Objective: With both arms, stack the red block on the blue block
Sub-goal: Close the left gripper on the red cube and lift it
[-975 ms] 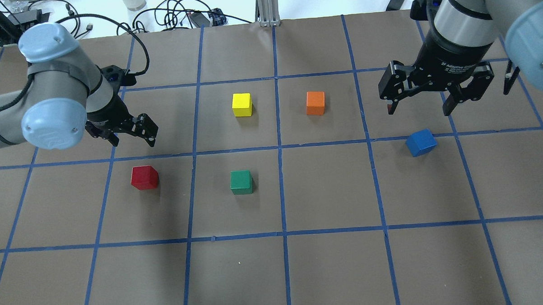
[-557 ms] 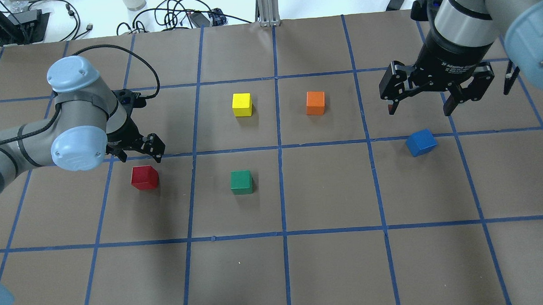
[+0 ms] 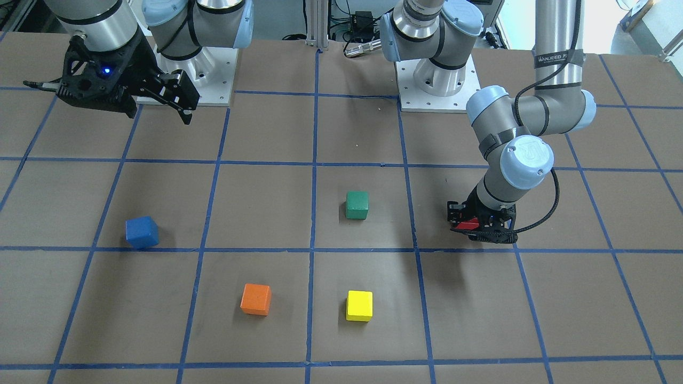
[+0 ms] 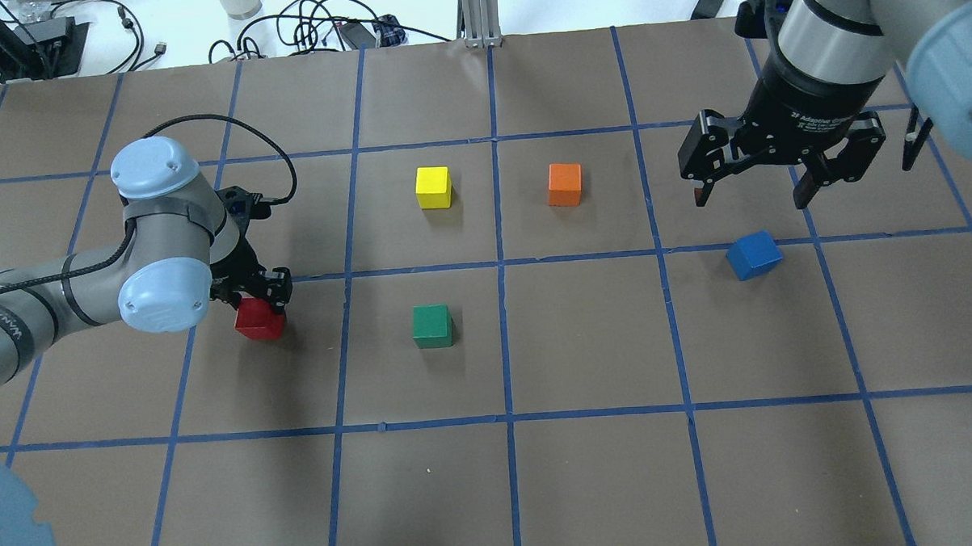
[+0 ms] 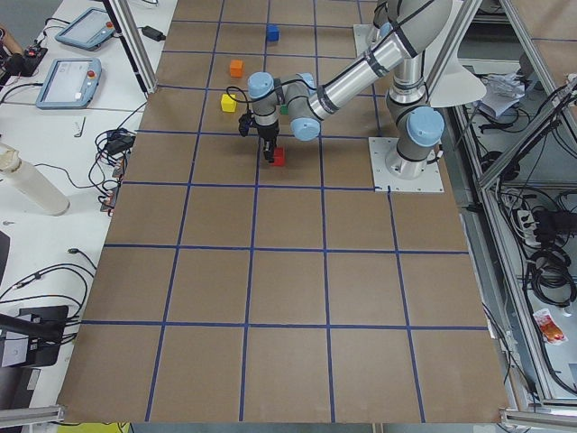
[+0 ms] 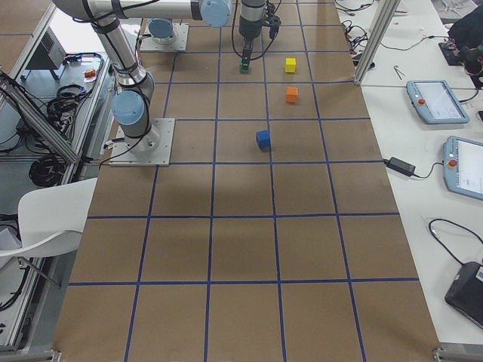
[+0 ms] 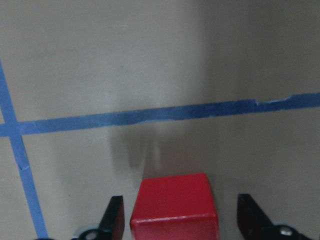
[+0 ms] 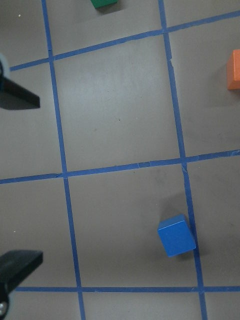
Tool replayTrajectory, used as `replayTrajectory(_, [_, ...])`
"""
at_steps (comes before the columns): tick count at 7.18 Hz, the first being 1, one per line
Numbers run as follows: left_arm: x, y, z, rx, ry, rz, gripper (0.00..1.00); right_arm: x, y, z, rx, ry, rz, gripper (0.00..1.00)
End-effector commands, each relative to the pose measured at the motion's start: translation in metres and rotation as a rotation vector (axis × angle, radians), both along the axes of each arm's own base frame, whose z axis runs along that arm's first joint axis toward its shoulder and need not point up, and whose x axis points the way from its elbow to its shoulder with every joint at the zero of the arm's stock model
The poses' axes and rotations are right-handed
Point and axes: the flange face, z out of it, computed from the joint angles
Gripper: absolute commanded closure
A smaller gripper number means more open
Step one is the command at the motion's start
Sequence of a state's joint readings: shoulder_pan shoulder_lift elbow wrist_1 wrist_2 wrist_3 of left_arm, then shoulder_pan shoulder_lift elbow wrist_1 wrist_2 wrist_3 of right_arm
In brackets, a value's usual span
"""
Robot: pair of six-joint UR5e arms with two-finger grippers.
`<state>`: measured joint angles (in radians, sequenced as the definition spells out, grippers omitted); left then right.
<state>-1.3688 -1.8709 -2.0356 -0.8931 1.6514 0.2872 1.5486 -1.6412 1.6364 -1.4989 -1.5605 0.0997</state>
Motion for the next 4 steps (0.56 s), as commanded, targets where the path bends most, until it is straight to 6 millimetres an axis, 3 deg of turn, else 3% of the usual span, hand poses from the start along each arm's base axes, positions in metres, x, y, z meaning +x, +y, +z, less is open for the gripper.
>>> replayTrajectory(1, [0.005, -0.005, 0.008, -0.011, 0.001, 0.010, 0.89, 0.000, 0.000, 0.003, -0.007, 0.003, -0.001, 0.00])
replayTrajectory(2, [-0.013, -0.019, 0.020, -0.029, 0.055, -0.008, 0.89, 0.001, -0.002, -0.002, -0.006, -0.003, -0.006, 0.00])
replayTrajectory(4, [-0.080, -0.067, 0.080, -0.046, 0.116, -0.059, 0.89, 0.001, -0.004, -0.002, -0.004, -0.003, 0.000, 0.00])
